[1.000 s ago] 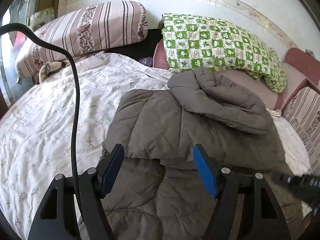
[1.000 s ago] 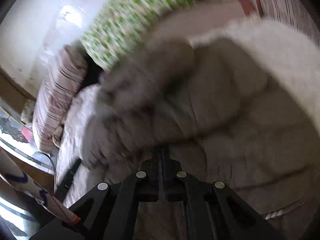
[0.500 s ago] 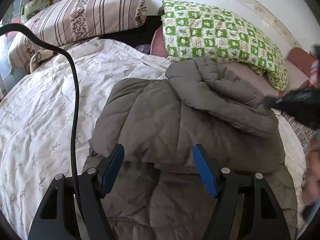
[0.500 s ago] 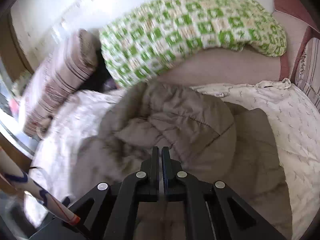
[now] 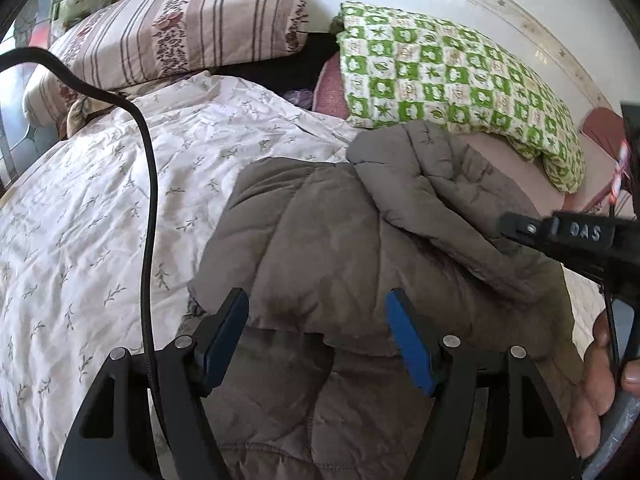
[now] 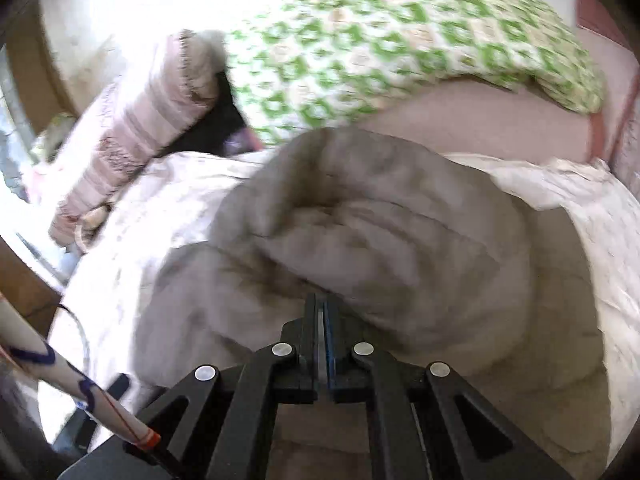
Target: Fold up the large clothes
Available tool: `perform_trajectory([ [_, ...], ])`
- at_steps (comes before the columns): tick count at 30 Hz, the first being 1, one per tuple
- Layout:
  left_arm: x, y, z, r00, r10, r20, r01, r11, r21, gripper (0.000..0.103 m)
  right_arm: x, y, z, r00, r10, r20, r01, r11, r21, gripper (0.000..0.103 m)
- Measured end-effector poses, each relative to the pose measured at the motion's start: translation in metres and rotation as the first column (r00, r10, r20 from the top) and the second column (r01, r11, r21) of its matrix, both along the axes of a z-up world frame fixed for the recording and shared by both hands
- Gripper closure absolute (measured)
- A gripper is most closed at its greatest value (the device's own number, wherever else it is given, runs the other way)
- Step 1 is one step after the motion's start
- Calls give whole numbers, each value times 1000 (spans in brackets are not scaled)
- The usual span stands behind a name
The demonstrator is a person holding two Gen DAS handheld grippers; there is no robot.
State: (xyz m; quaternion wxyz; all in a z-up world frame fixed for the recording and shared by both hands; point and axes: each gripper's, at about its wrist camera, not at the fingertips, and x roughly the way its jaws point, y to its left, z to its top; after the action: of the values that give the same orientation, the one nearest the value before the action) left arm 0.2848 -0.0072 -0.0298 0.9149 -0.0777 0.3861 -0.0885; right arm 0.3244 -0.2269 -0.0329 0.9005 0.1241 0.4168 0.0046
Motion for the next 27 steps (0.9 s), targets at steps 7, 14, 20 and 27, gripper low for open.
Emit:
perform_trajectory([
  [7, 7, -1, -9, 999, -4, -45, 5, 1000, 18, 33, 28, 34, -62, 981, 99, -169, -98, 995, 11, 99],
  [14, 7, -1, -8, 999, -20, -31, 20, 1000, -1, 33, 7, -9, -12, 996, 79, -29, -77, 996, 46, 99],
  [20, 9, -8, -13, 998, -29, -49, 30, 999, 24, 33, -3, -70, -13, 993, -116, -39, 110, 986, -124, 99],
  [27, 5, -15, -15, 998, -43, -50, 47, 997, 63, 33, -7, -90, -59, 982, -132, -139, 126, 991, -52, 99],
])
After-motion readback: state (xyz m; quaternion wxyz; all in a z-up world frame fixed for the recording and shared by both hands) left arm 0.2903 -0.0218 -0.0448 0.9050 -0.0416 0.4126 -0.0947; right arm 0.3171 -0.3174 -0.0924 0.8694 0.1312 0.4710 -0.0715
